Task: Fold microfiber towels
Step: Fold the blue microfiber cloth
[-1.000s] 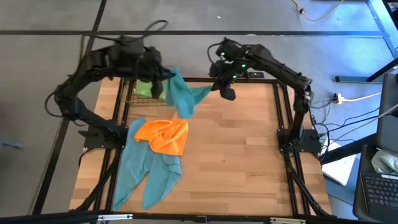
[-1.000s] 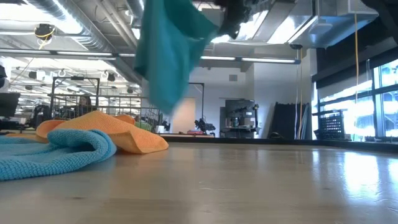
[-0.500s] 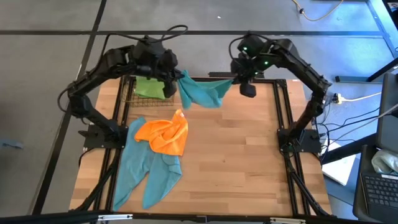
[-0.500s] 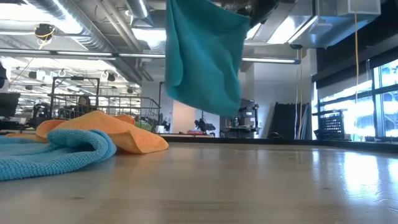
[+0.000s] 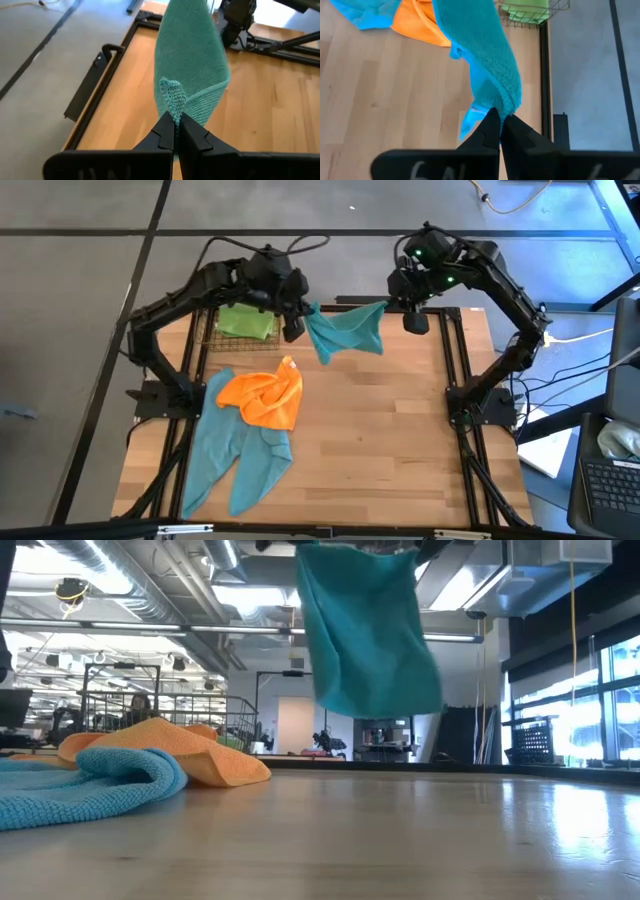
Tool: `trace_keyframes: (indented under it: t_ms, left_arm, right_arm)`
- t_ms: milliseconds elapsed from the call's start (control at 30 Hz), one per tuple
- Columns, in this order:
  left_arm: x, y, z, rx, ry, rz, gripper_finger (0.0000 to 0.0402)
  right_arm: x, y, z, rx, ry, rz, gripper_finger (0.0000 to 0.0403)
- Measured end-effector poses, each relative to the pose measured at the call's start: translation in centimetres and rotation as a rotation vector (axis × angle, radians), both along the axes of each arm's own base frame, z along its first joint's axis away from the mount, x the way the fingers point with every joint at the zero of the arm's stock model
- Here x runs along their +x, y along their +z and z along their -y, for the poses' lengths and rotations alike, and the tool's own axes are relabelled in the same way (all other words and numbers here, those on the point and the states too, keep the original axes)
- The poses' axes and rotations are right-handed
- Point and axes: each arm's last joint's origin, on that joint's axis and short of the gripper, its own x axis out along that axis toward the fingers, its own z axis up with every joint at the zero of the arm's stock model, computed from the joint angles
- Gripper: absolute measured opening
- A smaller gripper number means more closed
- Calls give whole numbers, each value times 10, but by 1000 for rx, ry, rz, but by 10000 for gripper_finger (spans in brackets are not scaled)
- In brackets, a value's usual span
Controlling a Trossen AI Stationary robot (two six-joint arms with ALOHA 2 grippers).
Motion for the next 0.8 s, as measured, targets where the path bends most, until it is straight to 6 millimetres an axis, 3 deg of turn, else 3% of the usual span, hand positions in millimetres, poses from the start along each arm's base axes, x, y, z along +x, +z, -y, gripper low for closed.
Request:
trace_keyframes:
  t_ms: [267, 633, 800]
  left_arm:
    - [12, -10, -4, 7, -23, -26, 0]
    - [25, -5, -15, 38, -41, 92, 2]
    - [24, -4, -20, 14, -67, 120, 45]
  right_arm:
    - [-16, 6, 0, -6, -38, 0, 4]
    - [-23, 10, -2, -1, -39, 22, 4]
    - [-26, 11, -4, -1, -40, 22, 4]
